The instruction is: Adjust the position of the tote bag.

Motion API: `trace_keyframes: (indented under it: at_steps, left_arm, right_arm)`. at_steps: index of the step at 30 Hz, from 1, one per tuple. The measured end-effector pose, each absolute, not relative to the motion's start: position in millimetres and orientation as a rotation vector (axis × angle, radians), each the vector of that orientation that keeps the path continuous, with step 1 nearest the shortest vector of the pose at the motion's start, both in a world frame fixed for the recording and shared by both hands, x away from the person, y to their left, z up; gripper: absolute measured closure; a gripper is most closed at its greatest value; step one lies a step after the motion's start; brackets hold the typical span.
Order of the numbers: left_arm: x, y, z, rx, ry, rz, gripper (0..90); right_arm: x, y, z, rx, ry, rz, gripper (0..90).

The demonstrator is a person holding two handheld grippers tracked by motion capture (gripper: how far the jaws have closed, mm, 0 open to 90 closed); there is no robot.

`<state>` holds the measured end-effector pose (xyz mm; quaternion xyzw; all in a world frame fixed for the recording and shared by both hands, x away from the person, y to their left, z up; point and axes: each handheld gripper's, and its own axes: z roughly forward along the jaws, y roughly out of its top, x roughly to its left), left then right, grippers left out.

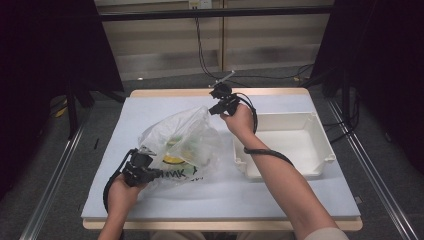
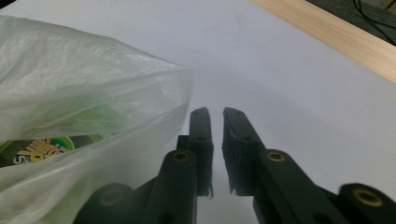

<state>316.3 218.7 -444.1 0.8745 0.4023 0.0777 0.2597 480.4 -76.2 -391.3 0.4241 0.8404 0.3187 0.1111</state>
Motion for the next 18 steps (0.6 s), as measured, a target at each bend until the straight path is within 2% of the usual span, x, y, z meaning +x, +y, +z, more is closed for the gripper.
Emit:
trace_keyframes:
  at_steps: [3,4,7,8,14,15,18]
  left_arm:
    - [315.4,218.4,-440.7,2.365,1.077,0.226,89.1]
    - [314.8,217.5,-439.4,2.358,1.077,0.23,89.1]
    - [314.9,217.3,-438.2,2.357,1.074,0.226,89.0]
    - [315.0,217.1,-437.8,2.355,1.071,0.233,89.0]
    - [315.8,215.2,-435.0,2.343,1.061,0.235,88.9]
    - [316.0,215.0,-434.6,2.342,1.058,0.236,88.9]
    - [315.9,213.7,-435.2,2.331,1.063,0.248,88.8]
  right_arm:
    - [476.3,-77.3,-388.1,1.24,2.483,0.95,76.8]
    - [474.1,-79.5,-386.0,1.247,2.482,0.959,69.1]
    - [471.8,-83.5,-382.5,1.26,2.491,0.961,67.2]
    - [470.0,-87.4,-378.2,1.265,2.487,0.982,59.3]
    - [464.7,-89.6,-367.5,1.25,2.509,0.979,51.1]
    - [463.7,-88.9,-364.2,1.233,2.519,0.977,45.7]
    - [463.1,-88.6,-361.5,1.237,2.522,0.988,44.4]
